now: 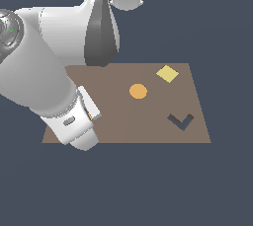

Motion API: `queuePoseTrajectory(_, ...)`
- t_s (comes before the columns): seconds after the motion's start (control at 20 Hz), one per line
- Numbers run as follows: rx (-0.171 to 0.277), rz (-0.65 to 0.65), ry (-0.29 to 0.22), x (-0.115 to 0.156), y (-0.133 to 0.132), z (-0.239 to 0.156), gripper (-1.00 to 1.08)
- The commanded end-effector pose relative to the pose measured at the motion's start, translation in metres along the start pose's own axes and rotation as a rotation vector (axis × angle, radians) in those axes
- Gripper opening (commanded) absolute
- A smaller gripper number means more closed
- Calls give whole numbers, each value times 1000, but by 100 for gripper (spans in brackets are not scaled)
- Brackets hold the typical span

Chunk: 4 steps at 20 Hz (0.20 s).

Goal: Insert a designated object into the corresponding slot on a board.

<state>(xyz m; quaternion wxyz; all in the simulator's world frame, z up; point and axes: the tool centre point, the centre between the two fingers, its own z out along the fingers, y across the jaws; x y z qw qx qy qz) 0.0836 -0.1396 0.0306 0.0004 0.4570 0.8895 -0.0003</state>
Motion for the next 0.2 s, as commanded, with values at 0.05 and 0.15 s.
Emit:
queuePoseTrajectory(0.05, 0, 0, 0, 0, 0, 0, 100)
queuePoseTrajectory(0.15, 0, 0, 0, 0, 0, 0, 100)
